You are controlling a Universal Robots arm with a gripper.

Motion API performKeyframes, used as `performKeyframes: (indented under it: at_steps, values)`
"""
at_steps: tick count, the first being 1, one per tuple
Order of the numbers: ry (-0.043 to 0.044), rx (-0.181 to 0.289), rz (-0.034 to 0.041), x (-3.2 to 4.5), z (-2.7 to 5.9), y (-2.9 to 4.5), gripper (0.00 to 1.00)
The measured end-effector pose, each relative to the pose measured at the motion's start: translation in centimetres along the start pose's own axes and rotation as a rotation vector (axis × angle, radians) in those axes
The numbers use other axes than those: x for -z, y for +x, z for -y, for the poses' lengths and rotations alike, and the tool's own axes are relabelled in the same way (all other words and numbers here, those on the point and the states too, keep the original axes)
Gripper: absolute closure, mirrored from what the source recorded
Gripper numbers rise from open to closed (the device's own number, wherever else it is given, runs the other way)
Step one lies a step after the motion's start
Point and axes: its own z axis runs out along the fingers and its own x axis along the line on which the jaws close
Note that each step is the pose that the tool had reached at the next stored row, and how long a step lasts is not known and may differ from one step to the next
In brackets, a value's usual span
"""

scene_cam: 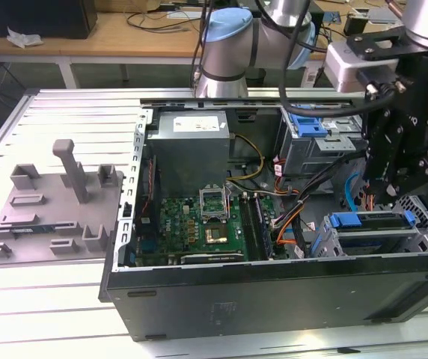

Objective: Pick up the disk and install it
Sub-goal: 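Insert the first disk wire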

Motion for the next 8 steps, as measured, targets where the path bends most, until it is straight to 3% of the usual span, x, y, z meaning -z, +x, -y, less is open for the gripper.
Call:
performKeyframes:
  at_steps: [4, 8]
  values:
    - [-0.0131, -0.011, -0.0072, 0.05, 0.39, -0.19, 0.56]
    - [-0.0282, -0.021, -0.0214, 0.04, 0.96, -0.47, 0.56]
